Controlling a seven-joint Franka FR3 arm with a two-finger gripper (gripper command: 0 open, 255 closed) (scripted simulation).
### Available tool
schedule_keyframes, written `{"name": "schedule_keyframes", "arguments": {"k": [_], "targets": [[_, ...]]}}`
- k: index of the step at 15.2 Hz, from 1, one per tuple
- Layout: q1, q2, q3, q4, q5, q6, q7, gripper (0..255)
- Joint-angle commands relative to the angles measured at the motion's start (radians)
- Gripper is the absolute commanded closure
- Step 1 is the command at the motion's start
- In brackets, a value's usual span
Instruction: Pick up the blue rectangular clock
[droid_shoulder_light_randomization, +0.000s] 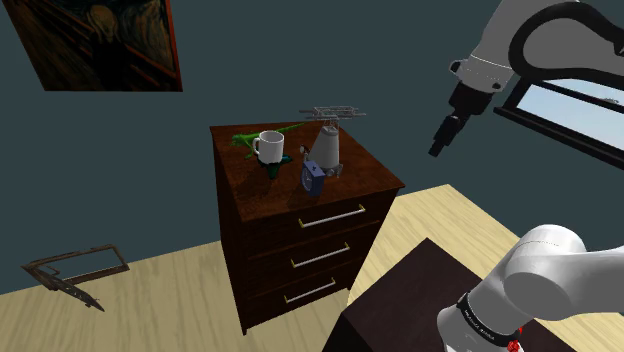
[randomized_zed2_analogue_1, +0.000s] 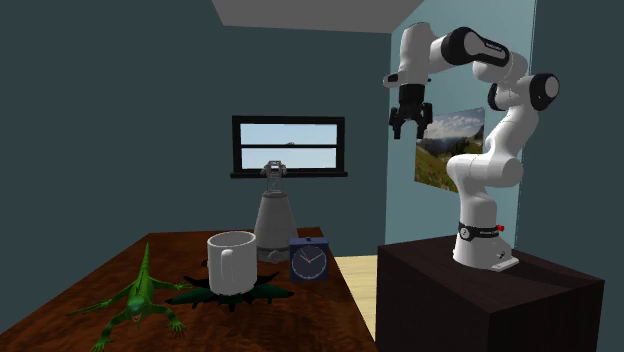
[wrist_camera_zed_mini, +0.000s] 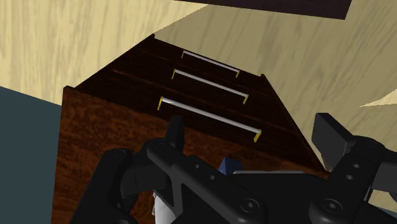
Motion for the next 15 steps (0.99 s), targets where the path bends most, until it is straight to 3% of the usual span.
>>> {"name": "schedule_keyframes", "arguments": {"k": [1, 8, 15], "targets": [[0.000, 0.000, 0.000, 0.000, 0.000, 0.000, 0.000, 0], [0.018, 0.227, 0.013, 0.005, 0.013, 0.205, 0.011, 0], [0.034, 0.485, 0.024, 0.077, 0.024, 0.374, 0.019, 0]]}}
